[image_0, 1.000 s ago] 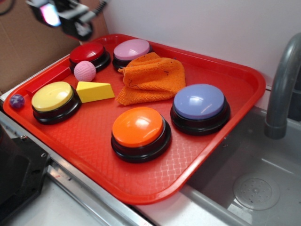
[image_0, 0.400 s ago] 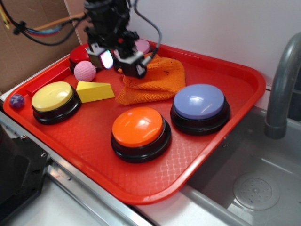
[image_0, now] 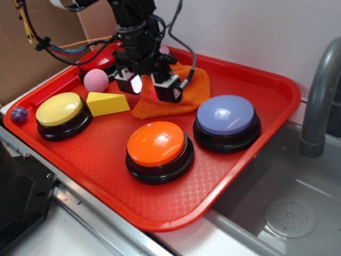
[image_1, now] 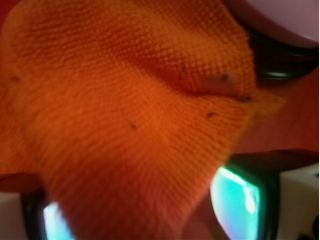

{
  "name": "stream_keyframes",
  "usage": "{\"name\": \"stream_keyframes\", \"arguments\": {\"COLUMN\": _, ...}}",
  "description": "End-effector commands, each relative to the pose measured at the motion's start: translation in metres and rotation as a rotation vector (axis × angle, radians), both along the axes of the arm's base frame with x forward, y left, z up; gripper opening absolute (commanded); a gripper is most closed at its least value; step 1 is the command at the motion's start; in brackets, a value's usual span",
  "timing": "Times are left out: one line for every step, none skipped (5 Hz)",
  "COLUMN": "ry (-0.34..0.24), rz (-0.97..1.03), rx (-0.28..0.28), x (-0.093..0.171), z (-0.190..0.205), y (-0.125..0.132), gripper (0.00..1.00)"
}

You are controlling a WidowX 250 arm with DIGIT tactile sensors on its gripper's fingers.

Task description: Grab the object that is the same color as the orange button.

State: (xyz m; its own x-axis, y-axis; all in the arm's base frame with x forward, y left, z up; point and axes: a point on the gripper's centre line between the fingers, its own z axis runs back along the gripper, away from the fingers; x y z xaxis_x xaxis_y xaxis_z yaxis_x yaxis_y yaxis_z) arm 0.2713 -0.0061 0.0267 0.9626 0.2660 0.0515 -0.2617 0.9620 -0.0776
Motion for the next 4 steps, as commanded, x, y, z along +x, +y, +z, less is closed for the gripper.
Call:
{"name": "stream_keyframes", "arguments": {"ry": -0.063, "rz": 0.017, "rx": -0.008, "x": 0.019, "z": -0.003, "y": 0.000, "gripper": 0.00}}
{"name": "stream_keyframes", "arguments": {"ry": -0.068, "rz": 0.020, "rx": -0.013, "x": 0.019, "z": -0.001, "y": -0.001, "gripper": 0.00}}
{"name": "stream_keyframes", "arguments": {"ry": -0.053, "rz": 0.013, "rx": 0.023, "x": 0.020, "z": 0.003, "y": -0.002, "gripper": 0.00}}
{"name": "stream_keyframes", "arguments": {"ry": -0.050, "rz": 0.009, "rx": 0.053, "x": 0.019, "z": 0.009, "y": -0.004, "gripper": 0.00}}
